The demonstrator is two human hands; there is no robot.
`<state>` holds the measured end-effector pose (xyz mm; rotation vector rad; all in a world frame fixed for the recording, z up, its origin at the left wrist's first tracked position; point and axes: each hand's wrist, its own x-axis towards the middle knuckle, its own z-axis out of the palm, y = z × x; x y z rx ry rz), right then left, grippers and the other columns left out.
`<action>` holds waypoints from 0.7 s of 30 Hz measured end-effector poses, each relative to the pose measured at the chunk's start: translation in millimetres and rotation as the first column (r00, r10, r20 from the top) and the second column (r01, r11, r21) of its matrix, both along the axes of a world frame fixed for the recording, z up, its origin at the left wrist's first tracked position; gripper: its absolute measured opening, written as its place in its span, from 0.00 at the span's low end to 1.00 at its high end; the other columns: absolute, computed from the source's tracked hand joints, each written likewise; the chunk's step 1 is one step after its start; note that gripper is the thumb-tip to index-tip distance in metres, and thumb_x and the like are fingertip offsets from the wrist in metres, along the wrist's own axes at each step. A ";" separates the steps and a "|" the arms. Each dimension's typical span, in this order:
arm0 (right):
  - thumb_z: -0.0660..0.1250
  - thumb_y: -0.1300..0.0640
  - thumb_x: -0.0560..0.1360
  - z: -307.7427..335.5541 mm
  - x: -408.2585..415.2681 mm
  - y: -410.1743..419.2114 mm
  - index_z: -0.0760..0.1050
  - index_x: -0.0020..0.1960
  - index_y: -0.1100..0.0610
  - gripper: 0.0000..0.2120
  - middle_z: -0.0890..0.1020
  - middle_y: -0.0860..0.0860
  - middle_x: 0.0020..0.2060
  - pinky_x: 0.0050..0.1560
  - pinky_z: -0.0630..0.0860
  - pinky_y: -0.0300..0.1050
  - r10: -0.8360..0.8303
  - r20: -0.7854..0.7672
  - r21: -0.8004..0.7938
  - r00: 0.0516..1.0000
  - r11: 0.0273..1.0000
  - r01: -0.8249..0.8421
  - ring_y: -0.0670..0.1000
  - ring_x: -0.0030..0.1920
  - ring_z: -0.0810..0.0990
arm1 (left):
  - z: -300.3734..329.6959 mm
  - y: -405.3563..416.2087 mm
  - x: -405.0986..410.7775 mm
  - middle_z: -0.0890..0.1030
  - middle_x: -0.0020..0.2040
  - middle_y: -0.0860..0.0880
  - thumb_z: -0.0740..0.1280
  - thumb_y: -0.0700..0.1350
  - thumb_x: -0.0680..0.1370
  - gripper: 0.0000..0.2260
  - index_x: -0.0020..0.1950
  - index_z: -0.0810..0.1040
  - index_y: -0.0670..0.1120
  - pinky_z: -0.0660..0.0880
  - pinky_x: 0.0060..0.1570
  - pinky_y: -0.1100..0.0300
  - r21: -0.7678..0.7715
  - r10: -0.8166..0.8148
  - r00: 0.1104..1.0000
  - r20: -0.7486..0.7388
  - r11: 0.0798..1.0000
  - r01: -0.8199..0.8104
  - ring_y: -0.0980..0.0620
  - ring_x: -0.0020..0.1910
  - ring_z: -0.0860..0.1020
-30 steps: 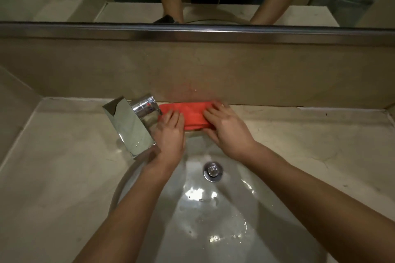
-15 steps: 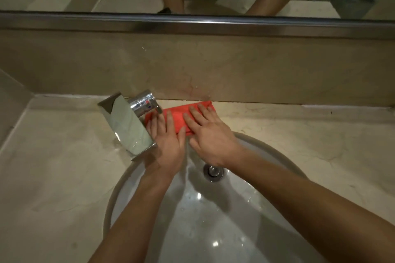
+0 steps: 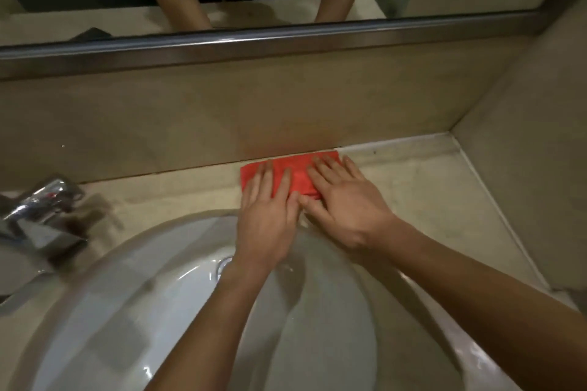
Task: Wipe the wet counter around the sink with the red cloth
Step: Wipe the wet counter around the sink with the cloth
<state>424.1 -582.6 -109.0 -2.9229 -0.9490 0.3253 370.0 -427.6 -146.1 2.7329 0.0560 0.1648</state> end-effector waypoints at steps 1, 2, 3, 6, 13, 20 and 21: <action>0.33 0.34 0.75 0.5 4.5 -20.5 0.53 0.81 0.55 0.42 0.56 0.53 0.80 0.80 0.41 0.51 -0.037 0.008 -0.021 0.999 0.999 0.037 0.52 0.81 0.50 | 3.0 -17.9 9.9 0.66 0.74 0.34 0.46 0.54 0.80 0.28 0.74 0.68 0.41 0.59 0.73 0.44 0.001 -0.057 0.998 -0.028 0.998 0.057 0.36 0.73 0.65; 0.32 0.34 0.75 -0.1 9.8 -40.3 0.53 0.81 0.56 0.42 0.56 0.54 0.80 0.80 0.42 0.51 -0.078 0.027 -0.042 0.997 0.996 0.079 0.52 0.81 0.50 | 5.6 -37.0 20.8 0.65 0.75 0.34 0.44 0.55 0.79 0.30 0.75 0.67 0.42 0.58 0.74 0.45 -0.006 -0.106 0.993 -0.048 0.994 0.106 0.37 0.75 0.63; 0.31 0.34 0.75 -0.7 15.6 -60.1 0.53 0.81 0.56 0.43 0.57 0.54 0.80 0.80 0.42 0.51 -0.125 0.049 -0.063 0.991 0.990 0.128 0.53 0.81 0.51 | 8.1 -56.6 32.1 0.62 0.76 0.35 0.42 0.57 0.78 0.32 0.77 0.64 0.43 0.55 0.75 0.47 -0.012 -0.154 0.986 -0.064 0.988 0.153 0.38 0.76 0.60; 0.29 0.36 0.75 -4.4 36.7 -110.1 0.54 0.81 0.57 0.43 0.58 0.56 0.80 0.80 0.43 0.52 -0.277 0.095 -0.093 0.956 0.954 0.285 0.54 0.80 0.51 | 11.8 -114.6 66.6 0.52 0.80 0.39 0.38 0.58 0.79 0.32 0.80 0.54 0.46 0.44 0.77 0.51 0.018 -0.248 0.953 -0.171 0.967 0.255 0.44 0.79 0.48; 0.29 0.36 0.74 -5.6 47.7 -146.5 0.58 0.79 0.61 0.45 0.61 0.58 0.79 0.80 0.45 0.52 -0.399 0.037 -0.012 0.916 0.917 0.399 0.55 0.80 0.54 | 8.2 -166.0 71.8 0.48 0.81 0.42 0.41 0.54 0.82 0.28 0.80 0.49 0.46 0.39 0.77 0.52 0.016 -0.291 0.928 -0.234 0.953 0.303 0.46 0.80 0.44; 0.20 0.29 0.70 4.3 -69.4 -206.0 0.54 0.80 0.59 0.54 0.55 0.56 0.80 0.80 0.42 0.47 -0.426 -0.071 0.031 0.902 0.903 0.429 0.52 0.81 0.49 | 13.2 -205.2 -45.8 0.59 0.79 0.44 0.49 0.56 0.81 0.27 0.78 0.61 0.46 0.48 0.75 0.46 -0.040 -0.414 0.892 -0.180 0.909 0.414 0.45 0.78 0.55; 0.19 0.28 0.68 6.5 -67.8 -204.1 0.53 0.81 0.59 0.56 0.54 0.56 0.80 0.80 0.41 0.46 -0.428 -0.106 0.023 0.898 0.902 0.432 0.52 0.81 0.48 | 14.5 -204.1 -44.9 0.61 0.78 0.43 0.51 0.55 0.81 0.27 0.77 0.63 0.45 0.50 0.74 0.45 -0.019 -0.404 0.899 -0.166 0.913 0.407 0.44 0.77 0.59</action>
